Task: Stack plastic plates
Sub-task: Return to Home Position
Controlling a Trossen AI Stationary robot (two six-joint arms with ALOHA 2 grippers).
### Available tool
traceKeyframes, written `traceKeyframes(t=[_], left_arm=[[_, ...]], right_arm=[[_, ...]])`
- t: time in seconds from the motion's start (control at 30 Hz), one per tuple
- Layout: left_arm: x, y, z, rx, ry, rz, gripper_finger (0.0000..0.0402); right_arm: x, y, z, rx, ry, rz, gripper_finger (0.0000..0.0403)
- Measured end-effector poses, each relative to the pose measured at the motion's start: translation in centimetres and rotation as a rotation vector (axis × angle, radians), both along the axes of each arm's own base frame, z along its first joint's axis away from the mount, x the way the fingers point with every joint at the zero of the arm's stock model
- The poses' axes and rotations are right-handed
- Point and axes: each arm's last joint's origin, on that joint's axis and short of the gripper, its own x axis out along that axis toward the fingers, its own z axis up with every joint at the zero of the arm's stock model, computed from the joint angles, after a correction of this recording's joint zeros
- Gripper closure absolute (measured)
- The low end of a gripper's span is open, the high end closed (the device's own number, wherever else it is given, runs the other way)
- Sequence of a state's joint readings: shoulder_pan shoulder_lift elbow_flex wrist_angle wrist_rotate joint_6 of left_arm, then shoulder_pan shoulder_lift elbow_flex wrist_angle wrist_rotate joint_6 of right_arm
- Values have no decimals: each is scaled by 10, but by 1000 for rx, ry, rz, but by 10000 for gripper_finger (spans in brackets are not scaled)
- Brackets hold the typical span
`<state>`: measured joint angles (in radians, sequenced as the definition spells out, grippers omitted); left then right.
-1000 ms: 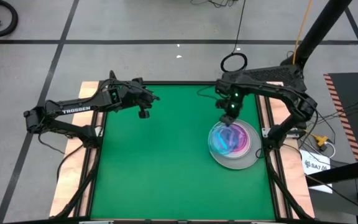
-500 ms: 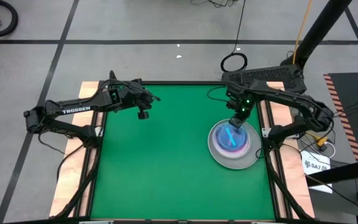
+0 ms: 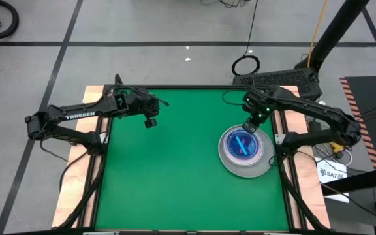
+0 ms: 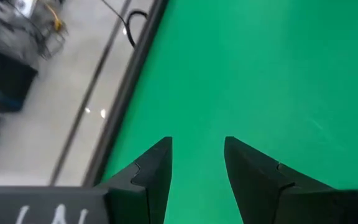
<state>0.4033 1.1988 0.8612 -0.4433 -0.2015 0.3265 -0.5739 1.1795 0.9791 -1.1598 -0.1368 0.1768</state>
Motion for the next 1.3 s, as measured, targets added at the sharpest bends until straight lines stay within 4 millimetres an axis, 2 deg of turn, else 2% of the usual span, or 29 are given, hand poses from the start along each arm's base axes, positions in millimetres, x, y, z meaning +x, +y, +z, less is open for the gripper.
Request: traceKeyframes(t=[0.13, 0.27, 0.4, 0.53, 0.63, 0.7, 0.87, 1.0, 1.13, 1.2, 1.3], left_arm=[[-2, -8, -5, -111, 1, 80, 247], [-2, -27, -10, -232, 30, 109, 247], [2, -54, -13, -273, 56, 44, 247], [6, -87, -12, -290, 60, -63, 247], [8, -110, -11, -259, 44, -122, 247], [7, -123, -11, -225, 40, -136, 247], [3, -144, -10, -153, 17, -127, 247], [1, -152, -10, -127, 12, -145, 247], [-3, -160, -8, -85, 28, -236, 247], [-5, -166, -3, -77, 2, -278, 247], [-11, -175, 4, -60, -83, -350, 247]], right_arm=[[-3, 15, 12, -51, -94, 4, 305], [-7, 33, 13, -84, -202, 24, 306], [-9, 52, 1, -94, -319, 56, 310], [-8, 74, -21, -71, -401, 151, 316], [-7, 95, -34, -6, -426, 215, 321], [-4, 111, -36, 46, -442, 264, 326], [5, 147, -42, 148, -432, 292, 342], [12, 166, -56, 205, -326, 275, 355], [14, 183, -74, 290, -183, 295, 364], [17, 193, -76, 292, -214, 329, 368], [25, 205, -73, 242, -367, 362, 374]])
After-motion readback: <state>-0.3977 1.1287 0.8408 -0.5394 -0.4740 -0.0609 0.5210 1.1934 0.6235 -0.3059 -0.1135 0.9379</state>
